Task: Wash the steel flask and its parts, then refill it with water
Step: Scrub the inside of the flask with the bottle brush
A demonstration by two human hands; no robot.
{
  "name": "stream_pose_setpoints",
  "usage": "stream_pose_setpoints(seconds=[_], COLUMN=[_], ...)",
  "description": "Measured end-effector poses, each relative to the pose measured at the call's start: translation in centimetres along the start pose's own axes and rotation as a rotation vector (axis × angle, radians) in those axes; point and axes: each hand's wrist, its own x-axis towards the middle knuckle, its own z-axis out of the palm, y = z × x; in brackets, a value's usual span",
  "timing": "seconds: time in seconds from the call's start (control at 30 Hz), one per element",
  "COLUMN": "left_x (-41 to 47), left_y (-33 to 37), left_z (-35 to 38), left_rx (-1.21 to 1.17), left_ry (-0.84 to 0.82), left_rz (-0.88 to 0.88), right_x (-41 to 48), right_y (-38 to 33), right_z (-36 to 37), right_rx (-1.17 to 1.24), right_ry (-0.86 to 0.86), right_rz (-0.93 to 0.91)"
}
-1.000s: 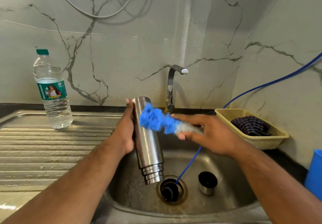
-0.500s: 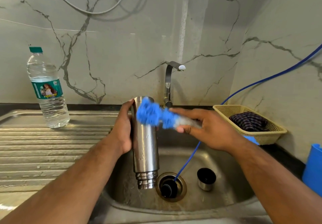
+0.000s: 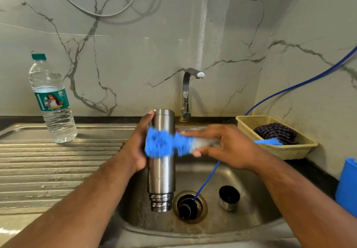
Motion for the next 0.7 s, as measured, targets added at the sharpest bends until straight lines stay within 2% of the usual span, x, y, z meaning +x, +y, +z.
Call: stream_pose_setpoints(seconds=[0.03,0.13,0.17,0.27,0.3,0.4,0.43,0.53,0.57,0.67,0.7], left_x=[0.0,0.0,0.1,0.0,-0.1,0.1,0.0,0.1,0.3,0.5,0.3], left_y=[0.0,0.1,0.0,0.0,0.0,-0.1,0.0,0.1,-0.1,0.0,0.1], left_z=[0.0,0.2,0.0,-0.2,-0.2,-0.2,-0.2,-0.8,-0.9,-0.5,-0.2], left_rx=[0.005,0.048,0.036,0.003,0.018,0.060,0.048,-0.010,-0.011,-0.003,-0.008], left_ry=[-0.010,0.002,-0.008,-0.035,-0.039,-0.037,-0.039,-0.057,-0.067,-0.066,-0.066], left_rz=[0.000,-0.010,-0.012,-0.019,-0.024,-0.017,-0.021,-0.068,-0.067,-0.014,-0.019], right_x=[-0.1,0.3,0.4,-0.1,-0.2,0.2,0.2,-0.1,-0.1,0.2,0.2], right_y=[-0.1,-0.1,-0.2,-0.3,-0.4,-0.3,-0.4,-0.6,-0.6,-0.3,-0.3], right_z=[0.0,-0.3,-0.4,-0.4,-0.3,-0.2,-0.1,0.0,0.0,-0.6,-0.6], right_rx=[-0.016,-0.048,-0.032,-0.041,-0.047,-0.158,-0.157,-0.118,-0.150,-0.207,-0.194], right_ry=[-0.006,0.201,0.201,-0.009,-0.028,0.108,0.084,-0.129,-0.126,0.045,0.016], right_rz=[-0.010,0.036,0.042,-0.027,-0.020,0.018,0.013,-0.031,-0.028,0.014,0.015])
